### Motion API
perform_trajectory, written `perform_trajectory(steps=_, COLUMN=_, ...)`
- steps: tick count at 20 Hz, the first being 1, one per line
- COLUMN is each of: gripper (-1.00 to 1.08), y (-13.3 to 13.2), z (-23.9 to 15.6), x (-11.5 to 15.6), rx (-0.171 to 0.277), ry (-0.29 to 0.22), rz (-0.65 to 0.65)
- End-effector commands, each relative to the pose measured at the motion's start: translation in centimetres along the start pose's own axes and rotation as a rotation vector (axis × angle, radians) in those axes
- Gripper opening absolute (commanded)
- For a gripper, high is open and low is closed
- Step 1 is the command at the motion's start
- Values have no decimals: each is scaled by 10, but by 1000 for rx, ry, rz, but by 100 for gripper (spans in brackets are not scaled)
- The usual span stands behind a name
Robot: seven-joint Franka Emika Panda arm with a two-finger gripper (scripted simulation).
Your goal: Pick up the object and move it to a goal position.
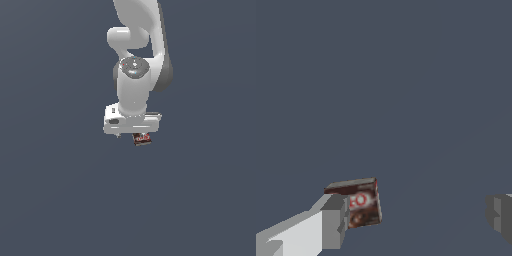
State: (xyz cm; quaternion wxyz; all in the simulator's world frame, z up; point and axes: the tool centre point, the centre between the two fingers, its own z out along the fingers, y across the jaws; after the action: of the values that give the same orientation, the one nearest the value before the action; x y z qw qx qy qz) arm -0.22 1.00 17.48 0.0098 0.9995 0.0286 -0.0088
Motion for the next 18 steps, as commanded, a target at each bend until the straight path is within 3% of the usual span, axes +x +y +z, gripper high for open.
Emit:
perform_trajectory(steps=1, gripper=100, y=0, z=0, x=0, rx=0, ry=0, rz=0)
perform_trajectory(steps=18, gripper=100, y=4, z=7, x=1, rx=27, ry=5, rz=46)
